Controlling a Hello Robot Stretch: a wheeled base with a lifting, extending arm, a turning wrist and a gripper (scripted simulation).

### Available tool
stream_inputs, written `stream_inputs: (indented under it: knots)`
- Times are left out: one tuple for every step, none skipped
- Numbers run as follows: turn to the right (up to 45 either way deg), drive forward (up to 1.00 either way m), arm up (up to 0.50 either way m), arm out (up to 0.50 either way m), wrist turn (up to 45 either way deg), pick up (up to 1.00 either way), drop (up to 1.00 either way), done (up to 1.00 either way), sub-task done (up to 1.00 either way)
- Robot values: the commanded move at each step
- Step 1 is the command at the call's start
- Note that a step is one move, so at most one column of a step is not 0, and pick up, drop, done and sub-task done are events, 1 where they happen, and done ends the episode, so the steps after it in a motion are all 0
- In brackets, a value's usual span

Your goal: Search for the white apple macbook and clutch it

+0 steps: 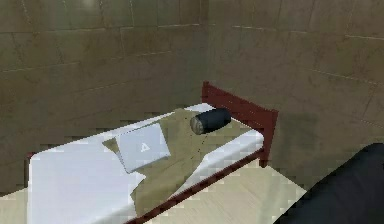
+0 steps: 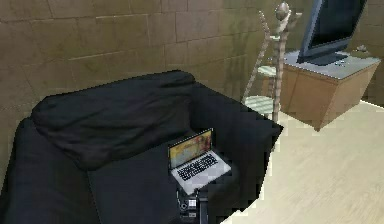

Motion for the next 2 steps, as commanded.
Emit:
stream_inputs:
  knots:
    - [0.0, 0.00, 0.00, 0.00, 0.0, 1.00, 0.00, 0.00, 0.00]
    - [0.0, 0.00, 0.10, 0.00, 0.0, 0.00, 0.00, 0.00, 0.00]
